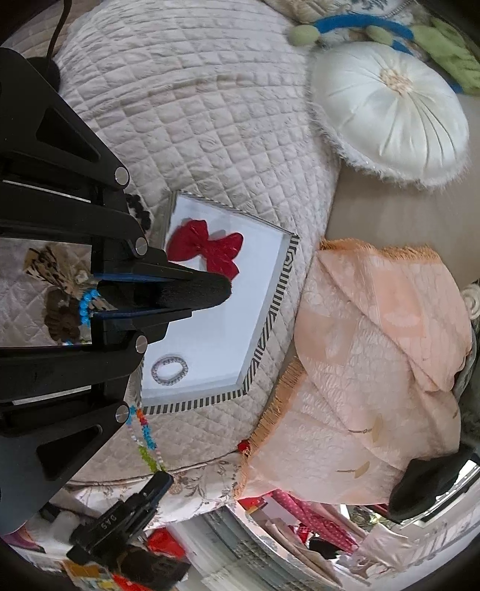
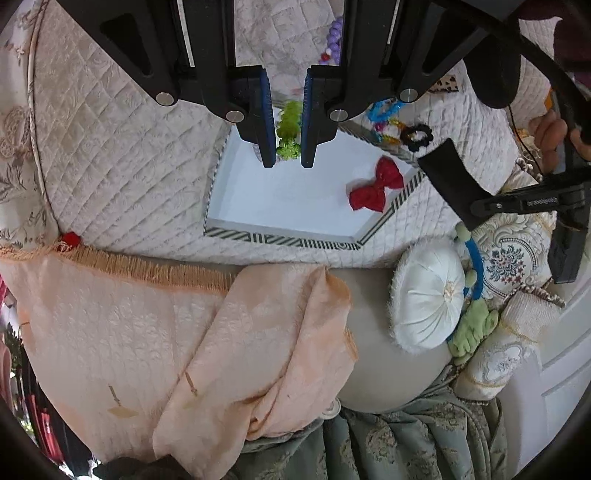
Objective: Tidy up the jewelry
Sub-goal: 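Grasp the black scrunchie with the left gripper while the right gripper grasps the green bracelet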
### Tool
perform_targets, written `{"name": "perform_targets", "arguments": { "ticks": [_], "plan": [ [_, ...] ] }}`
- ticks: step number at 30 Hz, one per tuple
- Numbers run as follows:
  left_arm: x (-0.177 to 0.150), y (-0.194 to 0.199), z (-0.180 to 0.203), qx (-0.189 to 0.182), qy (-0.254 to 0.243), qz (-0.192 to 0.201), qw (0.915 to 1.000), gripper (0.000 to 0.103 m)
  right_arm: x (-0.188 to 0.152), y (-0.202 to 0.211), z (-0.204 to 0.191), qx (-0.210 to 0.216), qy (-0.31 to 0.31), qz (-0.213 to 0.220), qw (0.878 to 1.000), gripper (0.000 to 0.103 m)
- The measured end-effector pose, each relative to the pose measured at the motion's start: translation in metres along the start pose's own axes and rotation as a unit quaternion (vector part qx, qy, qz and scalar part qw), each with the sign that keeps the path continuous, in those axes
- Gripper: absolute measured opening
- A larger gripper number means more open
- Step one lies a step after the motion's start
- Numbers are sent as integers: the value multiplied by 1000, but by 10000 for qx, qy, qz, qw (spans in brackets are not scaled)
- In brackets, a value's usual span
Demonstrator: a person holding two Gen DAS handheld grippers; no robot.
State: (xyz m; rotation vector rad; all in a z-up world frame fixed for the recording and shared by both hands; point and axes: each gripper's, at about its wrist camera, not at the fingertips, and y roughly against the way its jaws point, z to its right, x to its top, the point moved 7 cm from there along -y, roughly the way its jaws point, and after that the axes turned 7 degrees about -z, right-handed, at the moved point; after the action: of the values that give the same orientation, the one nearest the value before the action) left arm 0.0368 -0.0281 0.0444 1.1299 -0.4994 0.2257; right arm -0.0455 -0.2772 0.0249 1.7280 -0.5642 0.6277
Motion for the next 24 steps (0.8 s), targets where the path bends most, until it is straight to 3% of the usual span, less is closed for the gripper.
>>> {"name": "perform_targets", "arguments": {
  "ticks": [11, 24],
  "plan": [
    [19, -37, 23, 168, -225, -150, 9995, 10, 23, -23, -7, 13, 105, -47, 9999, 13],
    [39, -98, 38, 125, -217, -489, 9985, 10, 51, -87, -14, 111, 115, -332, 9993, 13]
  ]
}}
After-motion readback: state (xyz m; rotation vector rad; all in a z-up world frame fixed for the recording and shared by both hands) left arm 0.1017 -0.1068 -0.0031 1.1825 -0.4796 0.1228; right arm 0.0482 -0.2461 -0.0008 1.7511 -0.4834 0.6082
